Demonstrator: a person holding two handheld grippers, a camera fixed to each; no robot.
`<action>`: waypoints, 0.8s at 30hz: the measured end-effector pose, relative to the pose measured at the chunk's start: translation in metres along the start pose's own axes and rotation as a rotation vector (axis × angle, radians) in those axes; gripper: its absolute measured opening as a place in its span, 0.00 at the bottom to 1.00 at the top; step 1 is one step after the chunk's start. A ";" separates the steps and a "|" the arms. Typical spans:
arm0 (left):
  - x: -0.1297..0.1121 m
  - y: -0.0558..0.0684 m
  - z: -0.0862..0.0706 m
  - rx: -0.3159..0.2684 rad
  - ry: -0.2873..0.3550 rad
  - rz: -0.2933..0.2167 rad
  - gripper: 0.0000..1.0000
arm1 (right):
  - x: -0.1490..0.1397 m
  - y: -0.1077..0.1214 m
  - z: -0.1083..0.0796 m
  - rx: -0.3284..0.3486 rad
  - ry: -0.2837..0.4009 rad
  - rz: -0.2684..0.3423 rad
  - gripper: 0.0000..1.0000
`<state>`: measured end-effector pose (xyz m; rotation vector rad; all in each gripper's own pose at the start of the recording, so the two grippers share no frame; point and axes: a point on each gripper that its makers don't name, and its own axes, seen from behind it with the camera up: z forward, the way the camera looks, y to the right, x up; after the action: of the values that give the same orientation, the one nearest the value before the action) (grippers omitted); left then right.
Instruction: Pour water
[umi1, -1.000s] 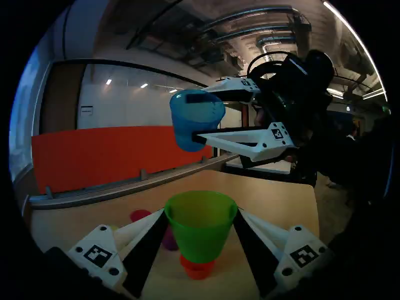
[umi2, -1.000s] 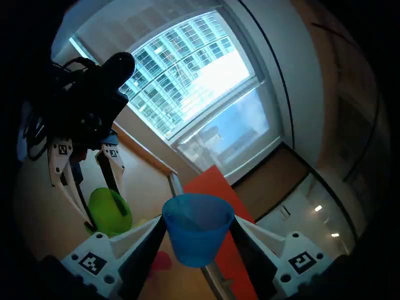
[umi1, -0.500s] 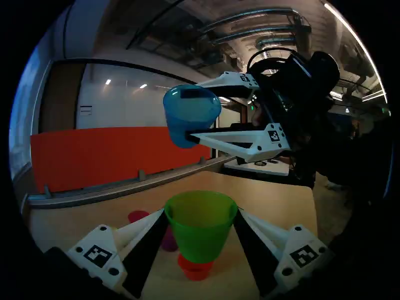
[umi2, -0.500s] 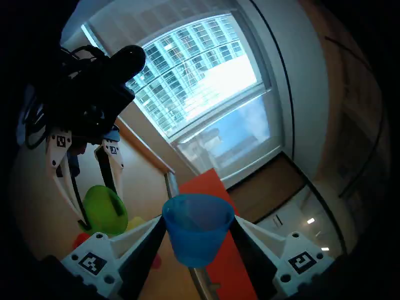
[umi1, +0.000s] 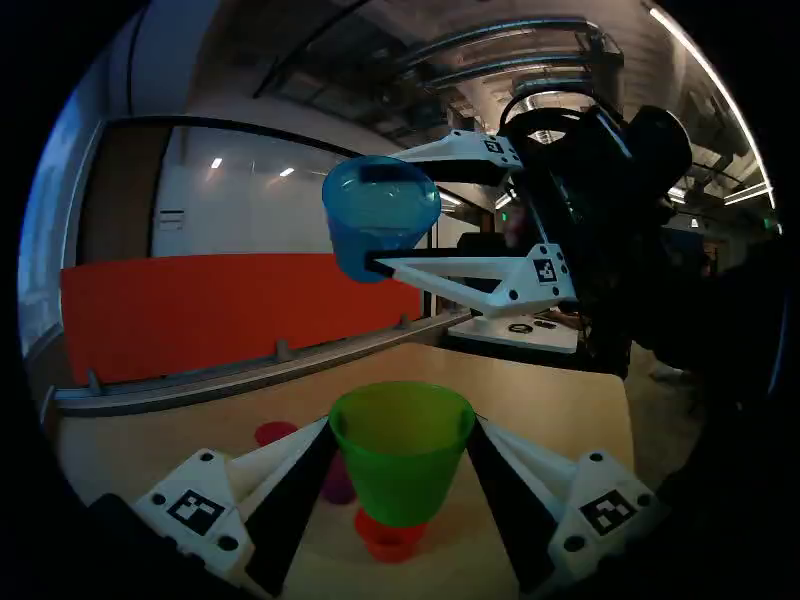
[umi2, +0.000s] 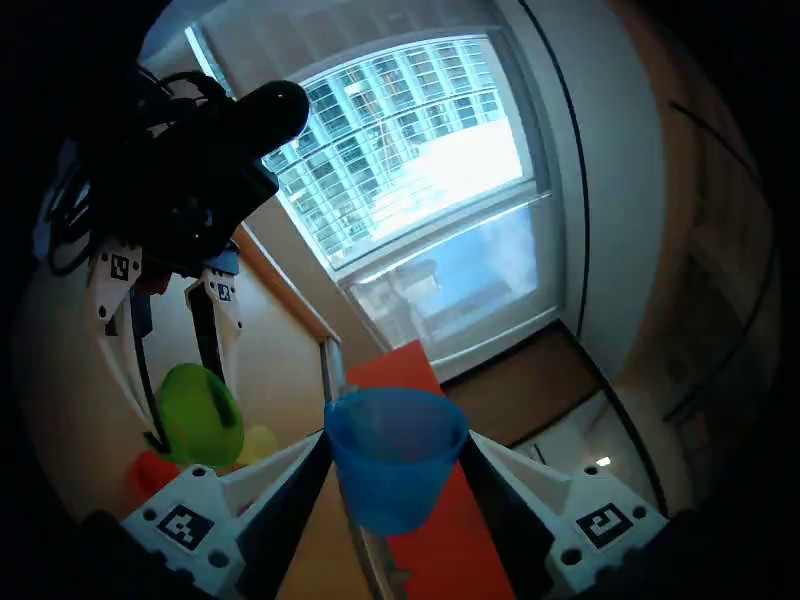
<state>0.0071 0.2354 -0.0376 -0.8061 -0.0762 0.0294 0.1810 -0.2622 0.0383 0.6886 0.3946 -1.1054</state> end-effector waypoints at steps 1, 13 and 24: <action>0.000 0.000 0.000 0.000 0.000 0.001 0.87 | 0.000 0.000 0.000 0.000 0.001 -0.007 0.90; 0.002 0.003 0.002 -0.005 0.001 0.005 0.88 | 0.001 0.008 0.002 -0.021 -0.002 -0.091 0.90; 0.004 0.004 0.002 -0.006 0.002 0.006 0.87 | 0.004 0.014 0.002 -0.035 0.003 -0.133 0.90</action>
<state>0.0111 0.2397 -0.0394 -0.8121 -0.0717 0.0345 0.1954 -0.2621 0.0420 0.6401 0.4671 -1.2201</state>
